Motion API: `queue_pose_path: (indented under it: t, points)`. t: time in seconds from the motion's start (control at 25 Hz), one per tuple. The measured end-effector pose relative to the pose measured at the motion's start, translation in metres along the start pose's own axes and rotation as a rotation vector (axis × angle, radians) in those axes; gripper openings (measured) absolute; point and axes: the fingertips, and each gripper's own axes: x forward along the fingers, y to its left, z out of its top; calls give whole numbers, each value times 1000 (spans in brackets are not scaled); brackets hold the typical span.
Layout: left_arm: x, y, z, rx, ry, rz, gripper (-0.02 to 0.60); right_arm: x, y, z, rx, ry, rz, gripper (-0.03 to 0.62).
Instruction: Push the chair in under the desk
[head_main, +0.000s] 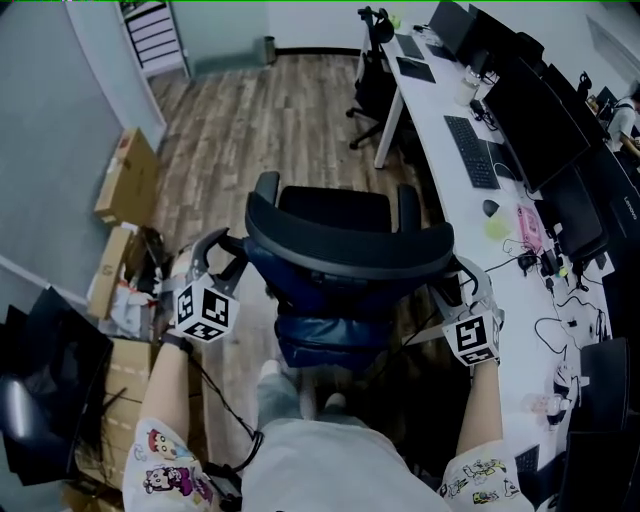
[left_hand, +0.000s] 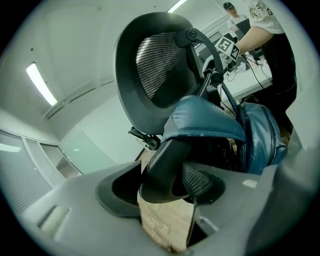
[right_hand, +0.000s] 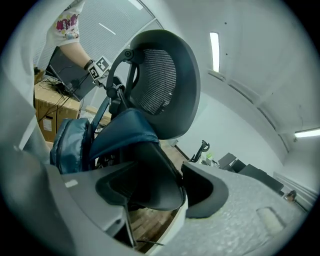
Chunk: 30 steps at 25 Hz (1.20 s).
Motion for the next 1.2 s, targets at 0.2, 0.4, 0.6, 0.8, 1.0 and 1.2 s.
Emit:
queue_pose_path:
  t: [0.2, 0.4, 0.6, 0.8, 1.0, 1.2]
  points:
    - [30, 23, -5, 23, -42, -39, 264, 15, -2, 5, 32, 53, -39, 273]
    - [63, 46, -10, 54, -88, -83, 264, 31, -6, 12, 63, 93, -91, 272]
    - [99, 67, -9, 77, -129, -121, 264, 46, -12, 16, 98, 137, -152, 273]
    - [124, 85, -9, 101, -172, -146, 264, 61, -14, 19, 130, 125, -191, 275]
    - [137, 92, -4, 112, -215, -163, 264, 65, -19, 19, 140, 156, -217, 278]
    - [147, 91, 4, 122, -248, -177, 264, 66, -25, 8, 164, 208, -238, 281]
